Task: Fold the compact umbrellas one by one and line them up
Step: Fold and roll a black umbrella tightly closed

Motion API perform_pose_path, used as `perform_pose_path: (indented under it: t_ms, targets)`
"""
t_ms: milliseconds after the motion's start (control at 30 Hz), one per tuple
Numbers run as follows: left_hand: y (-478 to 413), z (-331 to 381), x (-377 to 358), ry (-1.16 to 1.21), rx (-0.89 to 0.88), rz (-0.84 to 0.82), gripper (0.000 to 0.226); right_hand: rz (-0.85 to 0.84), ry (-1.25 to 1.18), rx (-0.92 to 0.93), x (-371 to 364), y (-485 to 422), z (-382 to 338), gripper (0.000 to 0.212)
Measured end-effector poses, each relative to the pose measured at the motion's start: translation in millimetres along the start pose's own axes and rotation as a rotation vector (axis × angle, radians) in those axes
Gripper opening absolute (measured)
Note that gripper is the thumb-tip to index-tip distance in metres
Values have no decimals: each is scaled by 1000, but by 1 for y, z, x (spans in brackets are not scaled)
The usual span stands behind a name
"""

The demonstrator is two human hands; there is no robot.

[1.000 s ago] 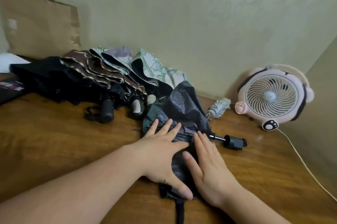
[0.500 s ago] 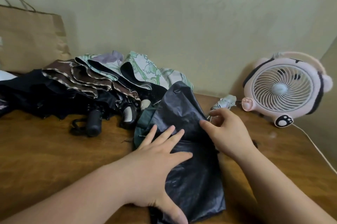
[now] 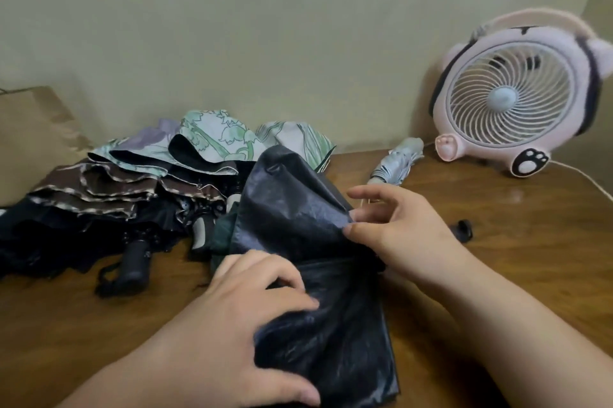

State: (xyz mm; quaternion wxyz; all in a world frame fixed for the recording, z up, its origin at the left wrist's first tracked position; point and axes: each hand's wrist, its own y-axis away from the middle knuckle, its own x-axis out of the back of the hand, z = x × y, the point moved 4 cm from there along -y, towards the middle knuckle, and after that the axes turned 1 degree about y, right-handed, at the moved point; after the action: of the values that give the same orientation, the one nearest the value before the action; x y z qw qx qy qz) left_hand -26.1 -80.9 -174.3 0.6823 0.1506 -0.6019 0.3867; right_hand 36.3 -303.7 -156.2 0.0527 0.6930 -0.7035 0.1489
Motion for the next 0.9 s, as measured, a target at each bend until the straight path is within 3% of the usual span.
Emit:
perform_pose_path:
  t_ms: [133,233,300,400,500,633,733,900]
  targets:
    - [2,7,14,63,-116,304,31,-63,-165,10,6,3,-8,36]
    - [11,-1,37,138,48,673,26,-184,-171,59,7,7,-14,31]
    - [21,-6,47,149,179,820,32,-265,-78,120,4,11,-16,29]
    - [27,-8,44,294,344,686,46,-323,71,216,-4,18,-16,23]
    - [25,5,35,368,242,494,47,-319,123,228,-7,18,-13,19]
    - [26,10,34,553,243,432,45,-337,233,175,-2,19,-11,13]
    - [28,10,30,857,305,394,27,-343,314,102,3,20,-10,20]
    - [32,-5,20,1304,457,349,50,-381,283,-7,7,21,-10,29]
